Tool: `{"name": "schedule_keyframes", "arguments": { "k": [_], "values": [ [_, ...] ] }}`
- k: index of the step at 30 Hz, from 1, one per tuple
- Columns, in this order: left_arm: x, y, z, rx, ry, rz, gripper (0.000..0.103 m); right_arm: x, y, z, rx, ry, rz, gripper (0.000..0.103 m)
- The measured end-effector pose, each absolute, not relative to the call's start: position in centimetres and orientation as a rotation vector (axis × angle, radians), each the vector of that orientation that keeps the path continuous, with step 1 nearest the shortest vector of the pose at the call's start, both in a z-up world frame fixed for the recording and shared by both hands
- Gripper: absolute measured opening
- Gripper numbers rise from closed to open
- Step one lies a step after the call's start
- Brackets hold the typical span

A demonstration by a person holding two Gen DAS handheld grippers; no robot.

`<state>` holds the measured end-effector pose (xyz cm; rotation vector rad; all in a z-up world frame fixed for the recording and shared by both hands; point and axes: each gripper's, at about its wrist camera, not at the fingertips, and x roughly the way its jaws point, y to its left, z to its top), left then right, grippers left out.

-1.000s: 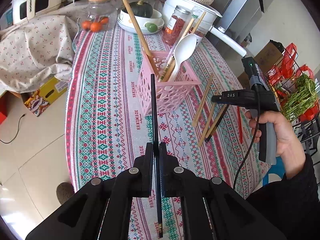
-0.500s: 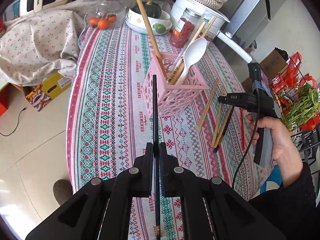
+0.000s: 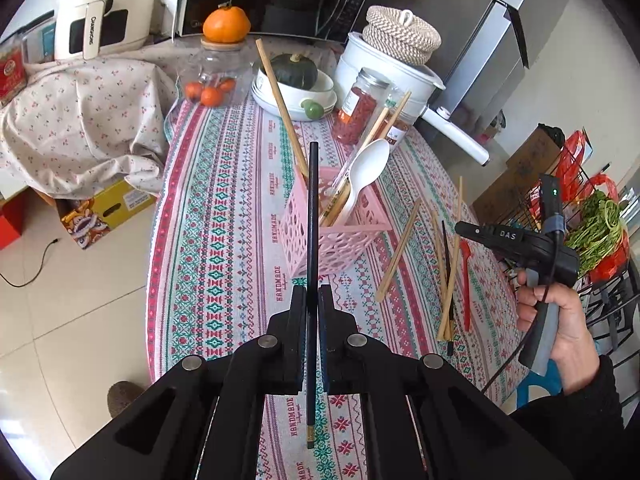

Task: Organize utensils
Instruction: 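Lift the black chopstick toward the basket with the left tool while the right tool grasps a wooden chopstick, then lower the black chopstick into the pink basket and open the left tool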

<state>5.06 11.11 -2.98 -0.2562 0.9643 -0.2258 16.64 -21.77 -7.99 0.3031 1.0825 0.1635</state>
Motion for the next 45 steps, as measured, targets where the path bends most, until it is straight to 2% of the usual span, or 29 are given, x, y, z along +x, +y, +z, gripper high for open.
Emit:
{"name": "schedule_keyframes", "arguments": {
  "k": [10,20,26,36,45],
  "values": [
    [3.9,10.8,0.3,-0.246,0.821,-0.219,0.005,11.7,-23.1,-1.6,0.391,0.887,0.315,0.006],
    [3.3,11.6,6.2,-0.274,0.558,-0.179,0.005,9.5,-23.2,3.7,0.411,0.710,0.354,0.006],
    [3.4,11.1,8.0,-0.273,0.436,-0.162,0.005,8.9,-22.8,5.7,0.436,0.654,0.397,0.006],
    [6.1,8.9,7.4,-0.243,0.360,-0.116,0.005,9.8,-21.3,5.8,0.469,0.663,0.444,0.006],
    [11.0,7.5,3.3,-0.204,0.464,-0.078,0.005,10.4,-19.2,5.7,0.489,0.672,0.474,0.006]
  ]
}}
